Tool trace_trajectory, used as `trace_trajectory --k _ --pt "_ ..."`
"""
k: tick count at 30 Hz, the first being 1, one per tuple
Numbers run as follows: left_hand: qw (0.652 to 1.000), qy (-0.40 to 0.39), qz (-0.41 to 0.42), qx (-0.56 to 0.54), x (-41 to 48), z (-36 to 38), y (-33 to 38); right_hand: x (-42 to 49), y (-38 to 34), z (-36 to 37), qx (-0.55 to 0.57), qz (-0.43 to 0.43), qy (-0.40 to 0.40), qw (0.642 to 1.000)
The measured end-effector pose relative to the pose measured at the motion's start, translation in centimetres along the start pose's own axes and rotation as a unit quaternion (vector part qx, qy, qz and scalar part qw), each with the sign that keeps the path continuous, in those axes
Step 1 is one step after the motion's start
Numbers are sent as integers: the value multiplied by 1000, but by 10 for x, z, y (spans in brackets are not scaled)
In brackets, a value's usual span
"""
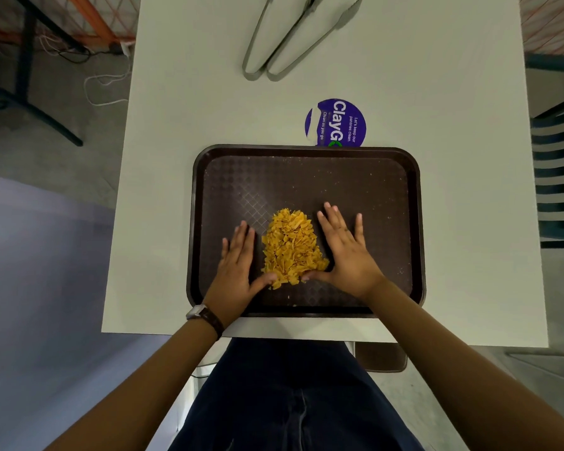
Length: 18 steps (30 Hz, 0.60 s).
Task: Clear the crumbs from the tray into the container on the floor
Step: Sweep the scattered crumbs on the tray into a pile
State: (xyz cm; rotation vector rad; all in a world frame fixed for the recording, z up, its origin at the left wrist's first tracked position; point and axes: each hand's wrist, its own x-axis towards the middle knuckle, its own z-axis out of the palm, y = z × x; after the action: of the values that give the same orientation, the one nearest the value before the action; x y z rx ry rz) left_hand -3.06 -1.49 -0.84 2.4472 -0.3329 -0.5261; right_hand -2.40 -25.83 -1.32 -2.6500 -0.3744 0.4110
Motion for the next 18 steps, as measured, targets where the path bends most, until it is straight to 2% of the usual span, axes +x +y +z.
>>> trace_trajectory --k 6,14,18 --pt "996 64 -50 -38 -2 -16 0 4 -45 15 -17 10 43 999" --pt "996 62 -45 -44 -2 -24 -1 30 -74 47 -122 35 73 989" --pt "996 55 -40 -50 -6 -23 -3 31 -70 52 -92 38 123 987"
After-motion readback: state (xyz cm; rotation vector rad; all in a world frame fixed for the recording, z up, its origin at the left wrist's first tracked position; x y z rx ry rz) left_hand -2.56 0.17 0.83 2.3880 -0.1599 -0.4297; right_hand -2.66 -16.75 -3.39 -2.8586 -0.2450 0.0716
